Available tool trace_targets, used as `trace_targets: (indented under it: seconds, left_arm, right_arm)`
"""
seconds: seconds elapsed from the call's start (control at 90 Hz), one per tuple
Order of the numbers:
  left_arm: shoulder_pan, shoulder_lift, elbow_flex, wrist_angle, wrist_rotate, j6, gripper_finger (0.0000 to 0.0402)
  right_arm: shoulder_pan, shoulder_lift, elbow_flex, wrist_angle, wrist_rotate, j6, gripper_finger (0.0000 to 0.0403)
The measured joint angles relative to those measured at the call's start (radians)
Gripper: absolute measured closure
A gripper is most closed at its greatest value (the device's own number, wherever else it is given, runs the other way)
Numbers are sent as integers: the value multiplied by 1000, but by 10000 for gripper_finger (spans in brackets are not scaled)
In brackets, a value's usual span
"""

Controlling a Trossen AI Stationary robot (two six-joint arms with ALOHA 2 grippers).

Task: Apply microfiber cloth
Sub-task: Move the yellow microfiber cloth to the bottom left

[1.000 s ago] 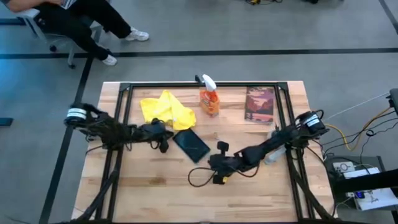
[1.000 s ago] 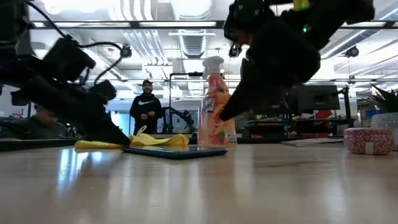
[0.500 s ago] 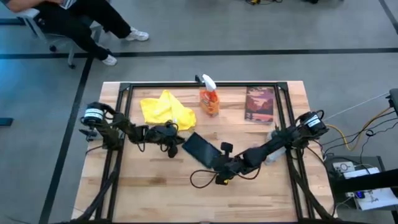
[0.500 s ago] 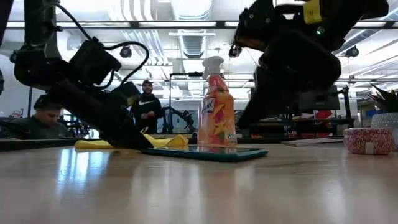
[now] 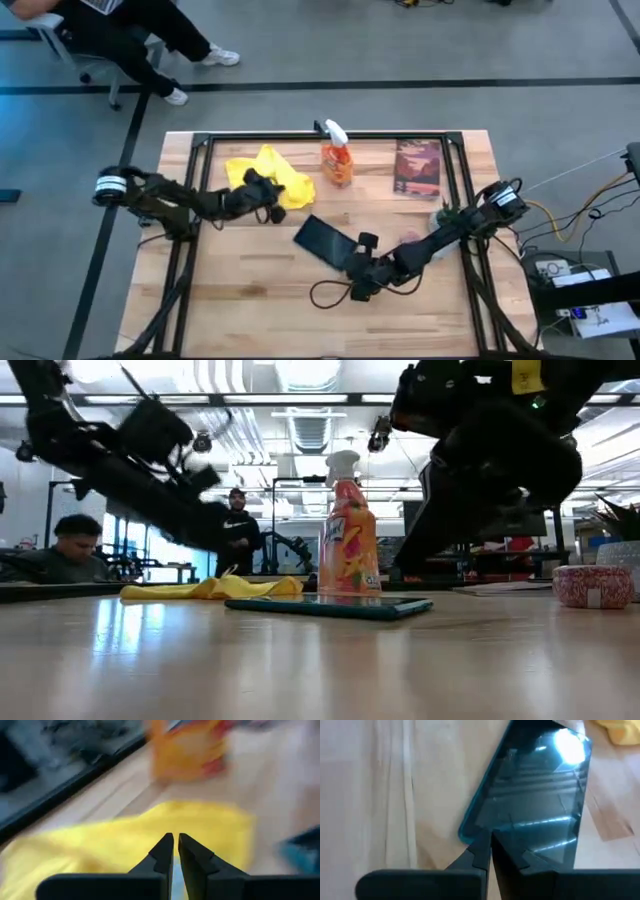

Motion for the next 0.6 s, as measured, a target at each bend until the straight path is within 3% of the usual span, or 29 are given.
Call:
trace_targets:
  seconds: [0.133,0.278,0.467,0.6]
  left_arm:
    - [113,23,2,-97,-4,-65,397]
    - [134,26,2,-263,-4,-205,401]
    - [97,26,4,-458,21,-437,401]
    - [-11,5,6,-497,91,-540,401]
  right_arm:
    - [1,0,0,8,-3,-50,403]
    - [-4,0,0,12,-3,-97,403]
    - [-9,0,0,16,19,-145,403]
    - [-14,0,0,16,21,-168,403]
